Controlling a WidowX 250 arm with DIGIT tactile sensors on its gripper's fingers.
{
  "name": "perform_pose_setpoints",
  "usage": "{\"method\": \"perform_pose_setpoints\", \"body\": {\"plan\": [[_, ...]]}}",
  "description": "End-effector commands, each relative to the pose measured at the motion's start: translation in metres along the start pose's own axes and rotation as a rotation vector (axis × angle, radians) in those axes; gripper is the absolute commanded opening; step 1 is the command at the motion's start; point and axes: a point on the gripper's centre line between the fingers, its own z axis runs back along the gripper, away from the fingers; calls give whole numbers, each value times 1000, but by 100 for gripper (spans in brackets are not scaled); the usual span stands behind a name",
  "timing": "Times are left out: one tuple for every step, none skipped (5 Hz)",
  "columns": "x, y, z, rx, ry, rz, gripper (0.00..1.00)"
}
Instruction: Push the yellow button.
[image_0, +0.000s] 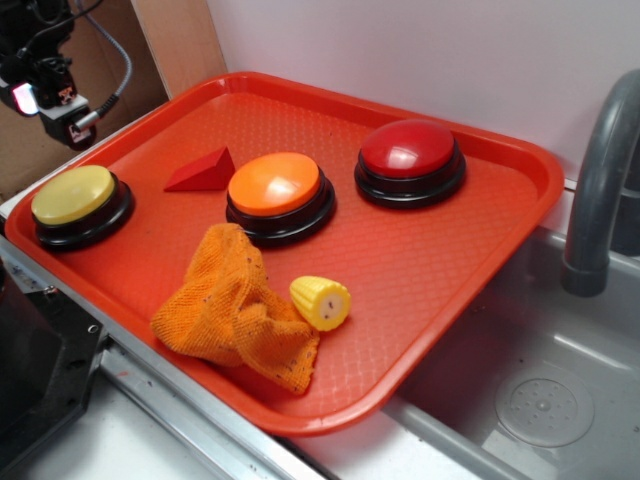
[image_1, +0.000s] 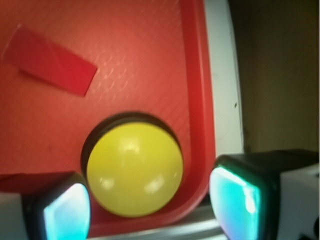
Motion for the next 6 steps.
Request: {"method": "perform_pose_setpoints", "body": {"plan": [[6,-4,40,4,1,-79,100],[7,-2,47,10,-42,-87,100],[6,-3,55,25,-76,-78,100],[4,-2,66,36,-87,-67,100],[-2,-2,77,48,-85,-44,100],[-7,0,84,49,-95,-20,100]]}}
